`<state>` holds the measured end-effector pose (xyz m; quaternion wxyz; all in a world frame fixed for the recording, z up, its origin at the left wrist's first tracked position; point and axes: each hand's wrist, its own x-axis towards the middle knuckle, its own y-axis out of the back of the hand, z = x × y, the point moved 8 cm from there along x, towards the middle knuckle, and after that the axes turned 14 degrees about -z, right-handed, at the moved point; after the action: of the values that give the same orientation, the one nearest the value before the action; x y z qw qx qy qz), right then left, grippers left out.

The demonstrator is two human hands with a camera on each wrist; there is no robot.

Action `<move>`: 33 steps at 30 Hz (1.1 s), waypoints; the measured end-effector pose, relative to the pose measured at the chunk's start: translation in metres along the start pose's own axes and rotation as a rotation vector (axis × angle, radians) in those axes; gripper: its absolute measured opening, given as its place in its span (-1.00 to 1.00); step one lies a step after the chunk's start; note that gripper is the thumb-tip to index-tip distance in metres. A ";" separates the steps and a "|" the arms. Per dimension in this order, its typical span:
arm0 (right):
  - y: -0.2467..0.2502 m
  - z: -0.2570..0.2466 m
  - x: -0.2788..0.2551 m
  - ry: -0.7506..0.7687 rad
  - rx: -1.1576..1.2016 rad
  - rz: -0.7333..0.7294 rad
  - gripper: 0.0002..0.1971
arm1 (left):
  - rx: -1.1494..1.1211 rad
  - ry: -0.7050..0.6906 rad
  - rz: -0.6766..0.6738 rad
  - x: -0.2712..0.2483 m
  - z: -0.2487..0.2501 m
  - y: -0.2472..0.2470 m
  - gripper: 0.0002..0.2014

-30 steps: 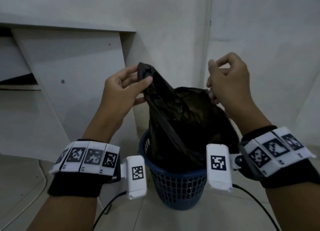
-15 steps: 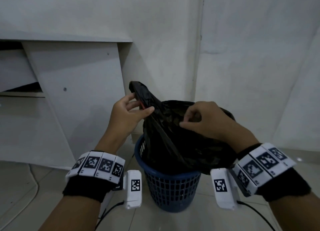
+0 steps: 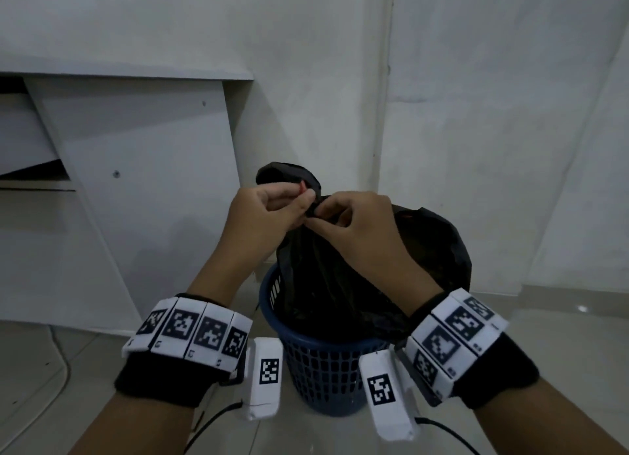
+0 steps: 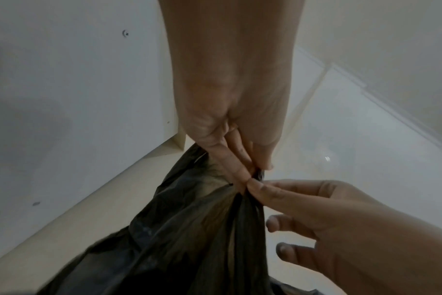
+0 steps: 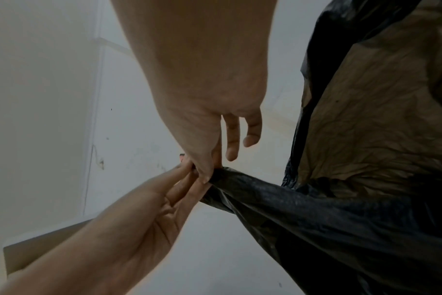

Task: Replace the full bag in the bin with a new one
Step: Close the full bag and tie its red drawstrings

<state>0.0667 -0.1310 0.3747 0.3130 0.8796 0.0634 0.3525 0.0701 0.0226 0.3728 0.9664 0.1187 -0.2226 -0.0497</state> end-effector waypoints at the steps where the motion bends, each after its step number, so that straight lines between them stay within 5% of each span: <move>1: -0.003 0.003 0.000 -0.012 -0.014 -0.011 -0.89 | 0.153 -0.021 -0.008 0.000 0.007 0.001 -0.78; 5: -0.012 0.016 0.000 -0.081 -0.093 -0.071 -0.94 | 0.676 -0.090 0.141 -0.006 0.036 0.011 -0.80; 9: -0.018 0.021 0.001 -0.108 -0.154 -0.144 -0.92 | 0.570 -0.094 0.234 -0.009 0.043 0.011 -0.82; 13: -0.007 0.012 0.006 -0.105 -0.210 -0.335 -0.81 | 0.034 -0.031 0.215 -0.004 0.021 -0.002 -0.76; 17: 0.054 0.031 0.010 -0.124 -0.277 -0.202 -0.72 | -0.242 0.107 0.145 0.002 0.001 -0.023 -0.88; 21: 0.084 0.071 -0.005 -0.313 -0.610 -0.141 -0.65 | -0.156 0.077 0.098 0.005 -0.001 -0.029 -0.89; 27: 0.100 0.126 -0.022 -0.557 -0.548 -0.176 -0.41 | -0.034 0.002 0.128 0.006 0.003 -0.030 -0.77; 30: 0.093 0.125 -0.022 -0.492 -0.470 -0.187 -0.74 | 0.135 -0.082 0.155 0.004 0.012 -0.032 -0.79; 33: 0.083 0.114 -0.016 -0.392 -0.396 -0.155 -0.70 | 0.269 -0.137 0.138 0.003 0.019 -0.039 -0.81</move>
<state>0.1211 -0.2598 0.3519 0.5109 0.8453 -0.0014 0.1563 0.0625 -0.0197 0.3802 0.9255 0.2278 -0.3001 0.0389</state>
